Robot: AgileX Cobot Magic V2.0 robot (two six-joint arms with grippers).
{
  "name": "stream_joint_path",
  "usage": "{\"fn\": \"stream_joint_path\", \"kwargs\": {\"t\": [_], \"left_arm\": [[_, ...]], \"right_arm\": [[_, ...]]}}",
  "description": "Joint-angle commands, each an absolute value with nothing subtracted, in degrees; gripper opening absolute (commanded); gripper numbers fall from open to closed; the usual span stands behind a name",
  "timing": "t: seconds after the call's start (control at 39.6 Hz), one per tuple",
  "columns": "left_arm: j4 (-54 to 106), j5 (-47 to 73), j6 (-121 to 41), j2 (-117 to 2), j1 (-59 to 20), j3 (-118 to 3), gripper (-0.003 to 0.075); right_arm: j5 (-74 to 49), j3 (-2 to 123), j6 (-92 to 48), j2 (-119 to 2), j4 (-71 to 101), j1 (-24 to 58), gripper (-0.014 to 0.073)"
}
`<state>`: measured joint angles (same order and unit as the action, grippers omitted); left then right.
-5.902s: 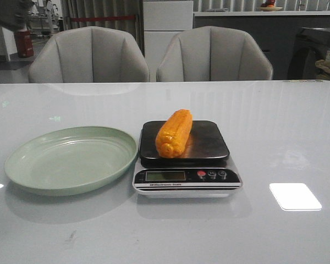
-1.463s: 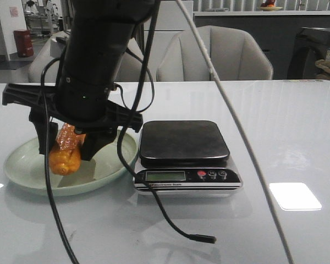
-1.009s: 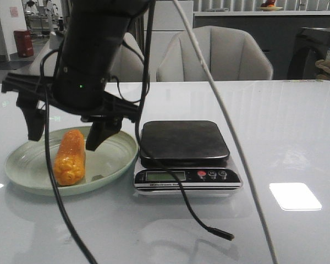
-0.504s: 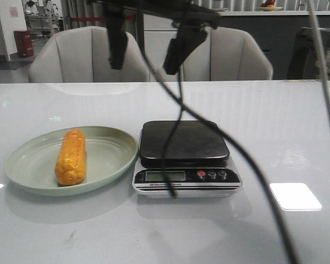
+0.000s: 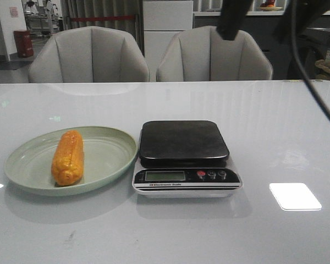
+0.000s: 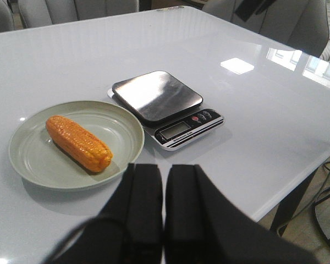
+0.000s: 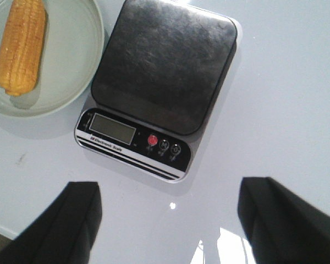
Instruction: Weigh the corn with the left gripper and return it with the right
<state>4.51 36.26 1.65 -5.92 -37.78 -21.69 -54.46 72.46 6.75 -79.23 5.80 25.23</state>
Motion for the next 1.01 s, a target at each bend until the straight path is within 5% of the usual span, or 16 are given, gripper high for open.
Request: {"fn": "stream_joint_path", "kwargs": {"t": [0.0,0.71,0.98], "left_arm": [[4.7,32.12,1.73,-6.61,-38.18,-23.05,0.0122],[4.7,32.25,1.73,-6.61,-38.18,-23.05,0.0122],[4.7,32.25,1.73,-6.61,-38.18,-23.05,0.0122]], "right_arm": [[-47.99,67.84,4.93,-70.83,5.7,24.89,0.0607],[-16.64,23.85,3.77,-14.82,-1.44,24.89,0.0607],[-6.14,12.19,3.77,-5.58,-1.76,24.89,0.0605]]}}
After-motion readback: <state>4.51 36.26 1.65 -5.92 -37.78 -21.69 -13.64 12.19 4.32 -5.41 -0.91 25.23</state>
